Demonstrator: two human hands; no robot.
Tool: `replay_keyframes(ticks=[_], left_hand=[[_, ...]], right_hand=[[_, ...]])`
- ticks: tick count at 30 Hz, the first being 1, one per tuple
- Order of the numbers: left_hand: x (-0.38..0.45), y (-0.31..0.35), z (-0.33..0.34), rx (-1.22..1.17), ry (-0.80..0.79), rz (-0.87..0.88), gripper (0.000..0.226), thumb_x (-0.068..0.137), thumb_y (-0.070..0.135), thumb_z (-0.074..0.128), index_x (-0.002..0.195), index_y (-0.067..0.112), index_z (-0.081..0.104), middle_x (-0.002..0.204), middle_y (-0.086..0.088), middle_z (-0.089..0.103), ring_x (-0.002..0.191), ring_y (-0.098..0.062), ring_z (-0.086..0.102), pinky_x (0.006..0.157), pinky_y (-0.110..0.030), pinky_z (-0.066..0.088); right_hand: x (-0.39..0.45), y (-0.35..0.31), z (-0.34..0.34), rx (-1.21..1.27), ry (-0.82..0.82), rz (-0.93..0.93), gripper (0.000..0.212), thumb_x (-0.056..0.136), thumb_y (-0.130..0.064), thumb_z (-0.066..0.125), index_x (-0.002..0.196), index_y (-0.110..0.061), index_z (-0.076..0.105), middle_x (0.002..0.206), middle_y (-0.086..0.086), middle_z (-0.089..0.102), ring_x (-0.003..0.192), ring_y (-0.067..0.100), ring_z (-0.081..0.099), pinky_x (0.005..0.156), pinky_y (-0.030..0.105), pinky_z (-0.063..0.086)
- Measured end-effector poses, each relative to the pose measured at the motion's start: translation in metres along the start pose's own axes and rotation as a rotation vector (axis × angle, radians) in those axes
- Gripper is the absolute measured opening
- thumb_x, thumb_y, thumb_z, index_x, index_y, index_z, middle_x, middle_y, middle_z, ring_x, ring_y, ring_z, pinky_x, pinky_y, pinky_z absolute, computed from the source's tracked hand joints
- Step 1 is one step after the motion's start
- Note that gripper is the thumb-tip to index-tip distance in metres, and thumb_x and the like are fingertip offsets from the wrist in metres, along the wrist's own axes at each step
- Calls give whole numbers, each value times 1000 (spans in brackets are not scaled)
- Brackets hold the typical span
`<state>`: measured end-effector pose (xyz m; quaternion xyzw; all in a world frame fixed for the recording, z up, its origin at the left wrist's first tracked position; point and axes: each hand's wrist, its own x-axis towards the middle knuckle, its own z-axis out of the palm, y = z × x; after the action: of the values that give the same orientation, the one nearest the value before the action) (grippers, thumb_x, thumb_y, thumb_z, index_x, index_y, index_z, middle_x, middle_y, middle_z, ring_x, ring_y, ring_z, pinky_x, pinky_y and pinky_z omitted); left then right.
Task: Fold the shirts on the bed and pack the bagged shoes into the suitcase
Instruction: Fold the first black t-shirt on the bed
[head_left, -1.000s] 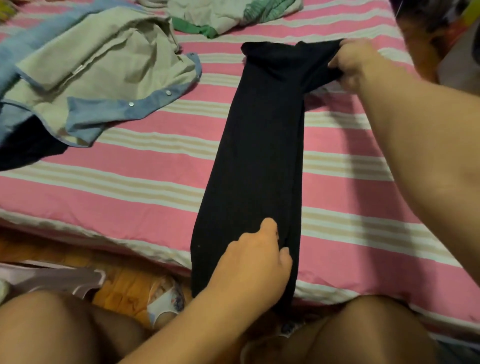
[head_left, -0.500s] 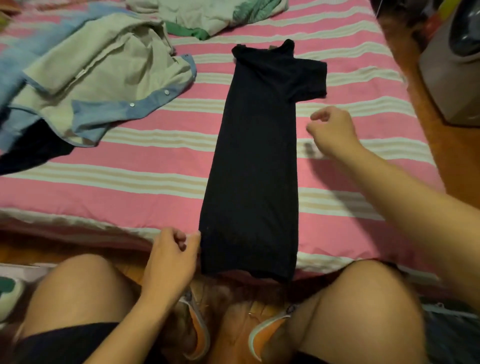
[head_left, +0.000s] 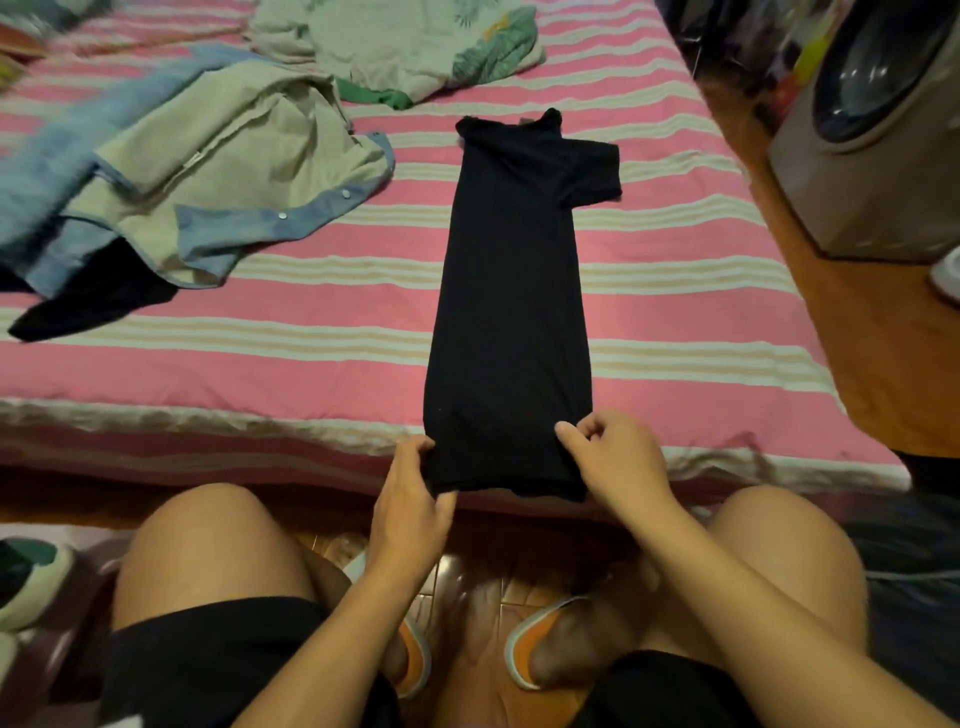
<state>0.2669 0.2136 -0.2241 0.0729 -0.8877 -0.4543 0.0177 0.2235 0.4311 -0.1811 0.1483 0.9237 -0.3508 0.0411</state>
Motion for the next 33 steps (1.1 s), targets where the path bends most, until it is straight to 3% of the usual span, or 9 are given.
replay_keyframes(ticks=[5, 11, 13, 17, 21, 23, 28, 30, 33], left_hand=[[-7, 2, -3, -68, 150, 15, 34, 88, -4, 55, 102, 26, 48, 88, 9, 57, 75, -11, 55, 61, -28, 39], [-4, 19, 11, -358, 204, -221, 33, 84, -12, 52, 98, 18, 45, 85, -5, 55, 66, -20, 51, 55, -43, 41], [-8, 17, 11, -325, 233, -220, 36, 79, -15, 50, 95, 16, 43, 82, -6, 51, 62, -19, 46, 51, -39, 37], [-15, 6, 9, -187, 201, -164, 35, 83, -10, 53, 94, 23, 43, 85, -3, 55, 68, -23, 51, 55, -40, 42], [-13, -12, 11, -119, 145, -201, 29, 93, -2, 52, 90, 26, 44, 75, -5, 56, 58, -19, 49, 50, -33, 39], [-15, -18, 9, -87, 103, -220, 29, 94, -2, 53, 89, 26, 47, 77, -5, 57, 59, -15, 50, 50, -23, 39], [1, 0, -2, -370, 153, -292, 16, 98, 7, 58, 108, 19, 58, 99, 1, 61, 84, -10, 59, 63, -13, 47], [13, 7, -4, -380, 78, -299, 11, 101, 24, 59, 111, 21, 60, 103, 2, 63, 93, -11, 62, 73, -22, 50], [20, 9, -7, -386, -77, -338, 19, 100, 35, 60, 107, 18, 63, 100, -3, 71, 94, -18, 68, 79, -36, 54]], right_hand=[[-10, -5, -7, 342, 100, 66, 43, 96, -29, 62, 61, -17, 39, 60, -2, 40, 56, 16, 37, 55, 35, 28], [-20, 9, 13, 436, 3, 149, 28, 94, -26, 68, 75, -12, 52, 69, 10, 54, 64, 19, 50, 61, 33, 41], [-20, 13, 15, 464, 23, 137, 24, 93, -27, 69, 80, -12, 55, 75, 13, 59, 67, 20, 53, 62, 35, 43], [-24, 22, 18, 450, 78, 117, 22, 95, -24, 68, 80, -15, 54, 69, 3, 55, 62, 16, 51, 59, 29, 40], [-26, 19, 20, 217, 137, 105, 27, 93, -27, 70, 78, -18, 49, 68, -2, 54, 63, 12, 51, 53, 27, 33], [-31, 19, 22, 12, 200, -1, 29, 90, -27, 72, 80, -21, 45, 75, -5, 52, 67, 13, 48, 54, 25, 31], [-16, -6, 25, -202, 259, -676, 30, 83, -22, 78, 111, -18, 68, 101, -1, 54, 96, 19, 48, 81, 31, 42], [2, -16, 31, -262, 187, -775, 37, 81, -25, 80, 118, -21, 72, 108, 1, 57, 105, 22, 48, 87, 33, 42], [17, -15, 46, -259, 146, -791, 23, 81, -24, 82, 103, -24, 78, 104, -4, 60, 104, 19, 48, 87, 33, 42]])
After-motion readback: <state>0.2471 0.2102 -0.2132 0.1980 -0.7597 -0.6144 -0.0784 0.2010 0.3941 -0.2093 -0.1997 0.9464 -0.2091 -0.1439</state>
